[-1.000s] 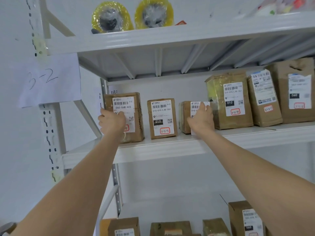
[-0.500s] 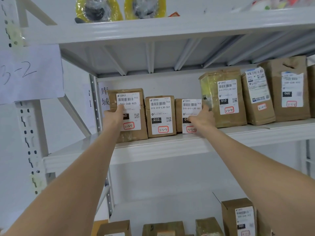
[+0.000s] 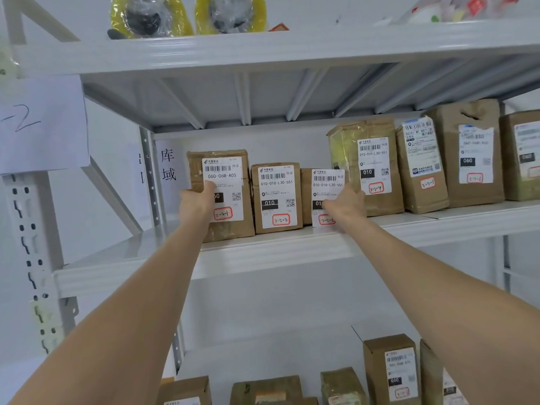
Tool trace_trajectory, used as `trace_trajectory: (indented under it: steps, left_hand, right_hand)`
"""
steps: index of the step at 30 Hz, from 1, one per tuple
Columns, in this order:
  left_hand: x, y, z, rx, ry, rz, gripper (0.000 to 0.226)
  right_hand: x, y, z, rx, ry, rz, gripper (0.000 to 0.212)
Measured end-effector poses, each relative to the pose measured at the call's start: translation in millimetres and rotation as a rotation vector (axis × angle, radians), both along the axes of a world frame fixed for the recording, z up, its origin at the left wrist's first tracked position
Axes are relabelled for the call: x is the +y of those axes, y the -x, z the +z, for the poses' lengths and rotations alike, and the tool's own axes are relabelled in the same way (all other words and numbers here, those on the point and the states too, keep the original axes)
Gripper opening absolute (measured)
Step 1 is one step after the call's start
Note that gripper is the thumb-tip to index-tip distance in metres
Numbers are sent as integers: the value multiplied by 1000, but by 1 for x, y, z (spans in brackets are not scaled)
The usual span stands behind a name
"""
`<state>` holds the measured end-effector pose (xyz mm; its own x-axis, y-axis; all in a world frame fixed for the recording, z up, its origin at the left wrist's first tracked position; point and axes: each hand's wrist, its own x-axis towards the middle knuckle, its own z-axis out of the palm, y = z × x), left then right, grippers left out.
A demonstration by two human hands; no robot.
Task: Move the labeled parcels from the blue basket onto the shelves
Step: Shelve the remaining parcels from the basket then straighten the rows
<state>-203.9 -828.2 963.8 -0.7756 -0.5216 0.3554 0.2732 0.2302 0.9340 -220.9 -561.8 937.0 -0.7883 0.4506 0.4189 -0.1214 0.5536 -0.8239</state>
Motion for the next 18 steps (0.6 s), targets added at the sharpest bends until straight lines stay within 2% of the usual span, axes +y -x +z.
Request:
trace_trajectory:
  steps: [5,9,14,18]
  left_hand:
    - [7,-10,-1,-3,23,82,63]
    - [21,-25,-1,27,216,298,69]
    - [56,-39,-1,235,462,533,54]
    - [116,-40,1,381,572,375,46]
  right_hand:
    - [0,-7,-2,-4,-60,-19,74]
    - [2,-17,-4,34,-100,-41,70]
    - [22,-28,-7,54,-165,-64,62]
    - [59,-34,-8,61,-162,-66,68]
